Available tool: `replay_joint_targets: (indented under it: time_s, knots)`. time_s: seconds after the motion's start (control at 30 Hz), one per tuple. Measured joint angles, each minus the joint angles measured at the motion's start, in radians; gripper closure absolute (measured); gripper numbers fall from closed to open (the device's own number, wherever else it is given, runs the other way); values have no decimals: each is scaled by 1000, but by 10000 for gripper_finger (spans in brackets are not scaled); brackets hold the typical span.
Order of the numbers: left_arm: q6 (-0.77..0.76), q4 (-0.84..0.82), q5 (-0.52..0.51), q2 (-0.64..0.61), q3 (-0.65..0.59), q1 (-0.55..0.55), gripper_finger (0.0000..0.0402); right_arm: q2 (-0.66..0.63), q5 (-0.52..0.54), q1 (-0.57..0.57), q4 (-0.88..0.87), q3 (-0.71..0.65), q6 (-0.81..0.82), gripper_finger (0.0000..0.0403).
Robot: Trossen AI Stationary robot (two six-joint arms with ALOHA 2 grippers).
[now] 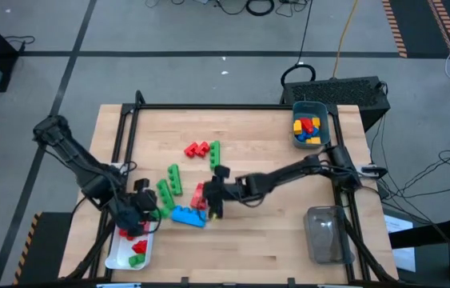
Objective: Sort blocks by size
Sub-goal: Put the two stud green game piece into the white bin
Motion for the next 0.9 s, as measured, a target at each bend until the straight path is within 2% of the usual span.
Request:
replay_joint_targets:
  time_s: [0.17, 0.33, 0.5, 0.67, 0.9]
  knots:
    - [-138, -23, 129, -4, 0, -70, 311, 0, -22, -128, -28, 0, -54, 204]
    - [-276, -24, 237, -5, 0, -141, 311, 0, -205, -270, -32, 0, -173, 204]
    - [-423, -31, 340, 6, 0, -204, 311, 3, -265, -366, -64, 35, -343, 204]
    - [-530, -28, 412, 35, 0, -250, 287, 97, -322, -403, -202, 235, -471, 204]
    - [-582, -21, 424, 70, 1, -267, 268, 267, -327, -422, -524, 555, -607, 204]
